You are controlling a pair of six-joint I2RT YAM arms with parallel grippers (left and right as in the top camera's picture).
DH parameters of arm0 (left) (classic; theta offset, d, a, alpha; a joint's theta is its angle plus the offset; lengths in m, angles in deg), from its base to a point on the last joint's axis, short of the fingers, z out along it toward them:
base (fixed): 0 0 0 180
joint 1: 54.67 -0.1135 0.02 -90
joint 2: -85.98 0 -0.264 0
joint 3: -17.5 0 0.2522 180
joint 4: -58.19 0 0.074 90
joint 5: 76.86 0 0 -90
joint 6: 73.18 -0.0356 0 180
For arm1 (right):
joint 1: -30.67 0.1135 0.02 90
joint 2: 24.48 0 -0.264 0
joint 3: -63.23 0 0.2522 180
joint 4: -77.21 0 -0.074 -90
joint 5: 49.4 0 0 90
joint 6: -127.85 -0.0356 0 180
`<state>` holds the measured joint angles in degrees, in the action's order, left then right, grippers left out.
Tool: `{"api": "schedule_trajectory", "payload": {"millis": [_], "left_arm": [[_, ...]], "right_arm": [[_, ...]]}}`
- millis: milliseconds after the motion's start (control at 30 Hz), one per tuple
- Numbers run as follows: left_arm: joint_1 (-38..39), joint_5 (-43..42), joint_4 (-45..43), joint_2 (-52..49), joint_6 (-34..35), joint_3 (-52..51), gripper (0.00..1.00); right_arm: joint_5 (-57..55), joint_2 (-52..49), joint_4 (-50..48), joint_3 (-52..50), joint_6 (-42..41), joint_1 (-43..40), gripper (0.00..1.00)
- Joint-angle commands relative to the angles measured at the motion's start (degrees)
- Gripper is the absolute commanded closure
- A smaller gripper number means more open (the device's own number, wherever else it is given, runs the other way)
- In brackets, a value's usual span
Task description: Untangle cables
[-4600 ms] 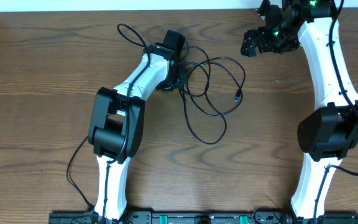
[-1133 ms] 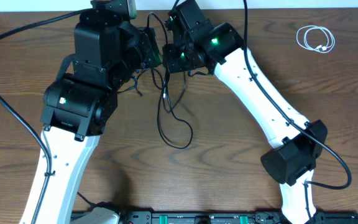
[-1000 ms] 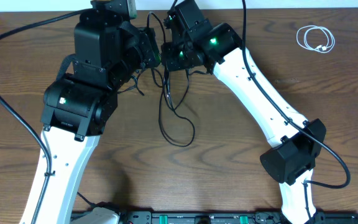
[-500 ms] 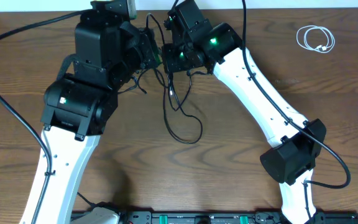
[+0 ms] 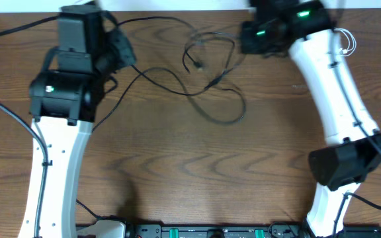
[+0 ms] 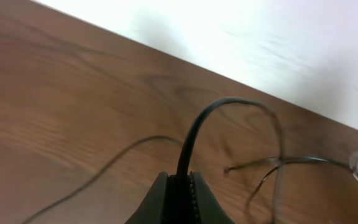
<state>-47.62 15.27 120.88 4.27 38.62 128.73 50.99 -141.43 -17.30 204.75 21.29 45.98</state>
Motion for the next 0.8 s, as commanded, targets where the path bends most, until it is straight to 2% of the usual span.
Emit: {"api": "schedule_trajectory", "payload": {"millis": [0,400,533,767], "left_arm": [[-2.7,2.0,0.4,0.6,-1.7,0.3,0.93],[-3.8,2.1,-1.2,0.6,-3.2,0.3,0.93],[-3.8,7.7,-1.2,0.7,-3.8,0.4,0.93],[-3.8,7.2,-0.7,0.4,-3.6,0.3,0.93]], "right_arm": [[-2.3,0.1,1.1,-0.1,4.1,-4.9,0.99],[-2.7,-3.4,1.4,-2.6,6.5,-7.4,0.99],[-4.2,-3.4,1.6,-4.1,6.4,-7.5,0.99],[15.3,-0.9,0.2,-1.4,16.9,-6.4,0.99]]}}
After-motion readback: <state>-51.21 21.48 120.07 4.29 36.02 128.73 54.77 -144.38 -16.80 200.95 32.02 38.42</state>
